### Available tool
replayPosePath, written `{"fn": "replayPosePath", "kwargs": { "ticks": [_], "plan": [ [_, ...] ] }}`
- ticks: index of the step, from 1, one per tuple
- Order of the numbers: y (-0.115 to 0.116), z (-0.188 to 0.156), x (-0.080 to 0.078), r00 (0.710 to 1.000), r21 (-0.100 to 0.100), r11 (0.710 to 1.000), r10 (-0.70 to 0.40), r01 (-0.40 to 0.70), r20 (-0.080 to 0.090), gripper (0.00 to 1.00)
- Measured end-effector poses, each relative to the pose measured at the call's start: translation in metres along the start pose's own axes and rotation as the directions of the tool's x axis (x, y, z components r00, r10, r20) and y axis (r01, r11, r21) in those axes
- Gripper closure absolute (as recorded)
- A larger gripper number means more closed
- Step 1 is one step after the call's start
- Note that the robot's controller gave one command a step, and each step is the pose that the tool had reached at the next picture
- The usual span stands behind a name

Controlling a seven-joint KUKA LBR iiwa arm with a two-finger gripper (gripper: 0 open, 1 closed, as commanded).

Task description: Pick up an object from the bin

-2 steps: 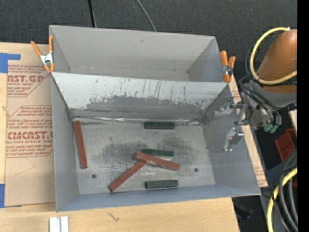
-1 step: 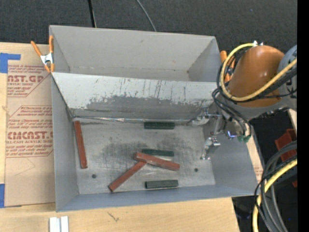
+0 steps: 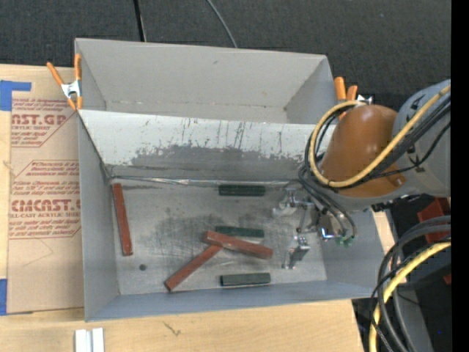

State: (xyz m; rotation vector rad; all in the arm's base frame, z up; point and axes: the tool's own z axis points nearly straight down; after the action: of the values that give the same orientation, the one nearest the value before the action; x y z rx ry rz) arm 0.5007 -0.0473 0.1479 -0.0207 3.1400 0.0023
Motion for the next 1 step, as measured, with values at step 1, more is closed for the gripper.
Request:
{"fn": "replayPosePath", "kwargs": {
  "ticks": [1],
  "plan": [
    [0.0221,0.0705,-0.0508,0.996,0.004,0.996,-0.086,0.086,0.022,1.00]
  ]
}}
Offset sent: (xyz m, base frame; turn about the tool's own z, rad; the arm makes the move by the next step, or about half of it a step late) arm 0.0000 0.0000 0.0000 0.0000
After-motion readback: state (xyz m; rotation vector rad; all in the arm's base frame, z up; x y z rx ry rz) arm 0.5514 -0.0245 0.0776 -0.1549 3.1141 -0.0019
